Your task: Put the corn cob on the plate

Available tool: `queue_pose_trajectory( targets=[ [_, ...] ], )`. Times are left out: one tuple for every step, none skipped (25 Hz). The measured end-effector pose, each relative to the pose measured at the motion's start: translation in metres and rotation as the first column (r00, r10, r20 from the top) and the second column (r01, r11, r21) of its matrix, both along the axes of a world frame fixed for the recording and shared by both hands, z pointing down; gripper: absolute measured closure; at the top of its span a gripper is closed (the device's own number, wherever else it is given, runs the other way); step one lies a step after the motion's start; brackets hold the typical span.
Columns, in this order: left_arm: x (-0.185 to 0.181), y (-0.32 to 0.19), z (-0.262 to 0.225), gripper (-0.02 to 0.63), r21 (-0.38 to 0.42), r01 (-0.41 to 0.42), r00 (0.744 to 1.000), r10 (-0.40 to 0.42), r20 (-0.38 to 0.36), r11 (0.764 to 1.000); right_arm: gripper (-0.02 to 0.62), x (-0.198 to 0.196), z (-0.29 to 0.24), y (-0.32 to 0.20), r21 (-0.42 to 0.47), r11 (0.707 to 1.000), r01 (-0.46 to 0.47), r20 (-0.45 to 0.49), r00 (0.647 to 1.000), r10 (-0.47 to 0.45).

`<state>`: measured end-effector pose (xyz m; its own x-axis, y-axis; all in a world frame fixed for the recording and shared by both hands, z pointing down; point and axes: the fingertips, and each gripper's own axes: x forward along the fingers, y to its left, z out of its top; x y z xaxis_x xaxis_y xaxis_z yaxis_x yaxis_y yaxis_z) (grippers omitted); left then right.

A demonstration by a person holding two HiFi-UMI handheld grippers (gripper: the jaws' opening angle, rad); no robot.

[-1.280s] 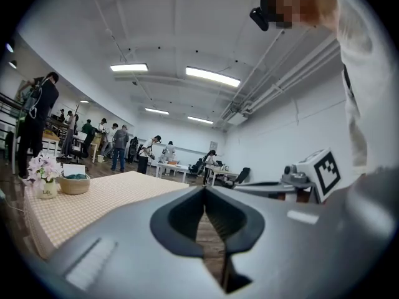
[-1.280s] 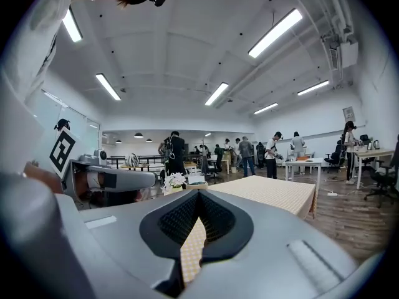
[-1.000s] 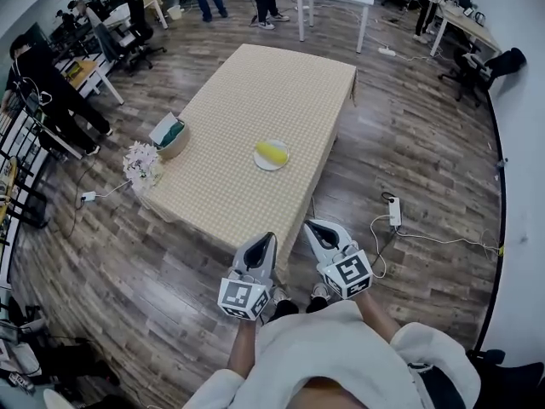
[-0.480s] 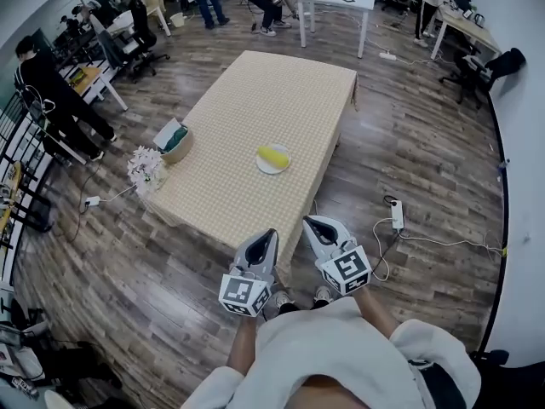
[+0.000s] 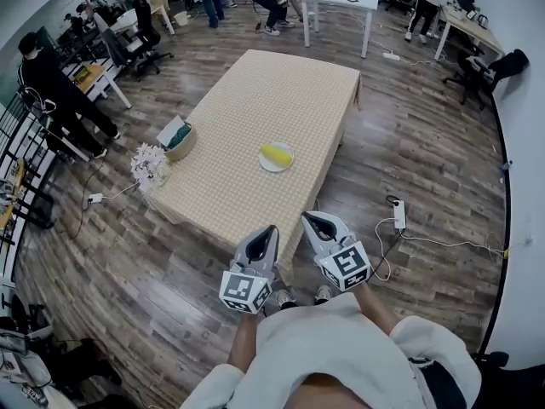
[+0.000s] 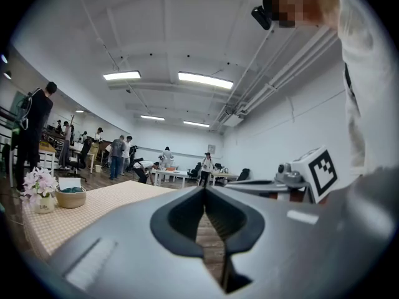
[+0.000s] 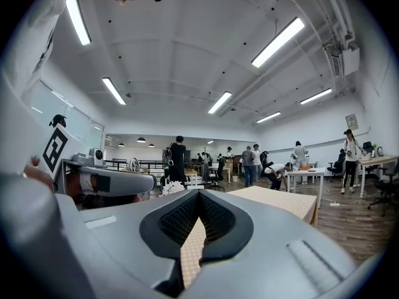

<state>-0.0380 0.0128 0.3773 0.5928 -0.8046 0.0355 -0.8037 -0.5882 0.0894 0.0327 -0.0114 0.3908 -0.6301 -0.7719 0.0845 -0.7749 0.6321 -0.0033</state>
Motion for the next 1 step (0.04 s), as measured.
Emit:
queue_pose_trajectory(
  targets=[
    [-0.0001,0.0,-0.0003,0.598,0.002,0.001,1.0,-0.001,0.001,1.0,0.598,-0.0004,-0.0011,-0.0001,0.003,1.0,0.001,0.0,1.0,-0.001]
  ],
)
